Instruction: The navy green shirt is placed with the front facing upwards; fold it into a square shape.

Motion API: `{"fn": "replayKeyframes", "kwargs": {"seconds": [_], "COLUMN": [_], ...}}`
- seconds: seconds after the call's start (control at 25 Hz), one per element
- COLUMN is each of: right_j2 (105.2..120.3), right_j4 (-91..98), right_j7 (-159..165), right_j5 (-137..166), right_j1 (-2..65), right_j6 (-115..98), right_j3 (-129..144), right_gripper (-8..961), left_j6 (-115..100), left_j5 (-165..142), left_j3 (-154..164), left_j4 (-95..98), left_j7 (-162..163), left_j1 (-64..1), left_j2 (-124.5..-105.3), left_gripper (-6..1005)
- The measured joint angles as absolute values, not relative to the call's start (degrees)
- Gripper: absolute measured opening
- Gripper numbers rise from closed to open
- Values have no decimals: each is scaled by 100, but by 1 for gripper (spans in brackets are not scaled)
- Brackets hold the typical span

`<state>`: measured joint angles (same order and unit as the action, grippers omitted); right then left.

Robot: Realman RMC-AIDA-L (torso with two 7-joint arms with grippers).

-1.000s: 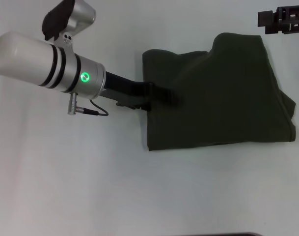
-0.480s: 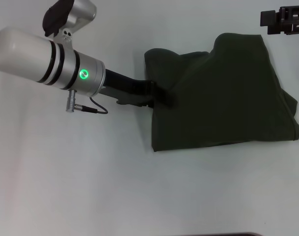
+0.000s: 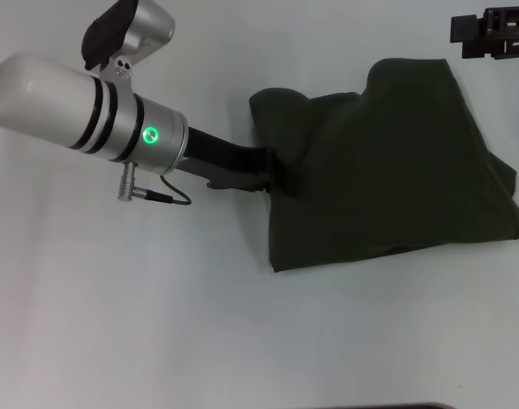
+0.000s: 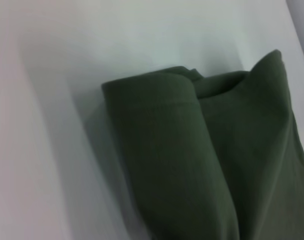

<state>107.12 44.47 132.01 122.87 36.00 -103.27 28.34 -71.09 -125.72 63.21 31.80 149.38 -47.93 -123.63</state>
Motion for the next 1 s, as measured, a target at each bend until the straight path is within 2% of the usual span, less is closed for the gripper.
{"fn": "replayKeyframes", "kwargs": {"seconds": [0.2, 0.36, 0.4, 0.6, 0.8, 1.0], "right_j2": [10709, 10694, 10685, 10668, 10658, 10655], "right_j4": [4442, 4413, 4392, 4368, 4367, 4360], "right_j7": [13204, 13212, 13215, 13221, 13228, 13228], "right_j5": [12287, 12287, 12287, 12287, 12287, 12287], "right_j1": [3569, 3551, 3550, 3561, 3582, 3625], "right_j6": [-10327, -10327, -10327, -10322, -10274, -10235], "right_j3": [2809, 2721, 2695, 2663, 2654, 2656], "right_gripper": [899, 899, 899, 900, 900, 900], "left_j6": [-7308, -7529, -7614, -7861, -8130, -8406], "left_j5": [-12566, -12585, -12593, -12606, -12598, -12606], "left_j3": [6177, 5921, 5839, 5576, 5181, 4979], "left_j4": [3222, 3407, 3448, 3561, 3804, 3620], "left_j7": [14950, 14962, 14970, 14973, 14933, 14694], "left_j1": [-4668, -4361, -4251, -3959, -3620, -3596], "left_j2": [-12186, -11935, -11815, -11553, -11369, -11248], "left_gripper": [197, 162, 156, 126, 124, 142]}}
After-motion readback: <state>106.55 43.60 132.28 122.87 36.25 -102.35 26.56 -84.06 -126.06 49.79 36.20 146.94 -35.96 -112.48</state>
